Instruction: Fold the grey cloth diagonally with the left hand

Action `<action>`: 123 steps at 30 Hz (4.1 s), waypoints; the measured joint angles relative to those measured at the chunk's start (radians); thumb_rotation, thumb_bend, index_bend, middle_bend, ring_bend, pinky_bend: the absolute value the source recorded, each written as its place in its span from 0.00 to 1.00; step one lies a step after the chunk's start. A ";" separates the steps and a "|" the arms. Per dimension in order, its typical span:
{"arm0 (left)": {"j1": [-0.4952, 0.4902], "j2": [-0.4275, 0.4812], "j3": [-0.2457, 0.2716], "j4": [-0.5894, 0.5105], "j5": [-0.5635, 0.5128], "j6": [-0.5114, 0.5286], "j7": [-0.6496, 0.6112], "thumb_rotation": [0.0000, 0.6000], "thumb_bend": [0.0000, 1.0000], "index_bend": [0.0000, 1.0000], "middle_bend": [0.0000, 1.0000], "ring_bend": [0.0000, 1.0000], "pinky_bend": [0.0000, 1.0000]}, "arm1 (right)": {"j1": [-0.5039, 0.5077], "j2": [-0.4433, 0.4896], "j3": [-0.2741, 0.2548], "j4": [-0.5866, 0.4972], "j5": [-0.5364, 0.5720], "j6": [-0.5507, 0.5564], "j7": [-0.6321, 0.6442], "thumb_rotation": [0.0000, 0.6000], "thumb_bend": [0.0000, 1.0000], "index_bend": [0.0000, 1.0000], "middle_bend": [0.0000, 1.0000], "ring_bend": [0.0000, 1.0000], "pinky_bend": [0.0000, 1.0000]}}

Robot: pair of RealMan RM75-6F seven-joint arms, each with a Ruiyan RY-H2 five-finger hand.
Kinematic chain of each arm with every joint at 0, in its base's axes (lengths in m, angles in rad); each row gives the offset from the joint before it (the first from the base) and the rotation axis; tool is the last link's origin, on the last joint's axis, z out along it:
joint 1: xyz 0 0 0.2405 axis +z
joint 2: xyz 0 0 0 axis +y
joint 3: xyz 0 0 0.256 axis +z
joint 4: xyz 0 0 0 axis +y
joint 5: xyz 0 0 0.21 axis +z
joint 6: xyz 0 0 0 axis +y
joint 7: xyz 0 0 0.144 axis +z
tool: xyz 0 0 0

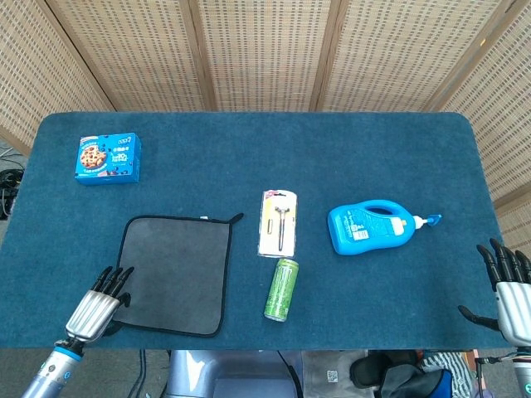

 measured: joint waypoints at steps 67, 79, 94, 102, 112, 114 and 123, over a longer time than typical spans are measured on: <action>-0.192 0.055 -0.177 -0.106 -0.043 -0.059 0.073 1.00 0.37 0.63 0.00 0.00 0.00 | 0.004 -0.002 0.004 0.010 0.010 -0.011 0.017 1.00 0.00 0.00 0.00 0.00 0.00; -0.335 -0.012 -0.238 -0.090 -0.078 -0.207 0.170 1.00 0.37 0.63 0.00 0.00 0.00 | 0.006 -0.001 0.008 0.022 0.026 -0.024 0.045 1.00 0.00 0.00 0.00 0.00 0.00; -0.461 -0.112 -0.298 -0.009 -0.149 -0.299 0.267 1.00 0.37 0.63 0.00 0.00 0.00 | 0.007 0.003 0.016 0.042 0.042 -0.031 0.086 1.00 0.00 0.00 0.00 0.00 0.00; -0.507 -0.126 -0.313 0.013 -0.166 -0.315 0.285 1.00 0.37 0.63 0.00 0.00 0.00 | 0.006 0.004 0.016 0.044 0.041 -0.030 0.092 1.00 0.00 0.00 0.00 0.00 0.00; -0.564 -0.147 -0.315 0.043 -0.176 -0.328 0.295 1.00 0.37 0.63 0.00 0.00 0.00 | 0.004 0.006 0.017 0.047 0.043 -0.030 0.100 1.00 0.00 0.00 0.00 0.00 0.00; -0.575 -0.152 -0.313 0.050 -0.174 -0.330 0.296 1.00 0.37 0.63 0.00 0.00 0.00 | 0.004 0.006 0.017 0.047 0.042 -0.030 0.101 1.00 0.00 0.00 0.00 0.00 0.00; -0.607 -0.185 -0.289 0.076 -0.169 -0.334 0.292 1.00 0.37 0.63 0.00 0.00 0.00 | 0.005 0.008 0.017 0.049 0.043 -0.032 0.107 1.00 0.00 0.00 0.00 0.00 0.00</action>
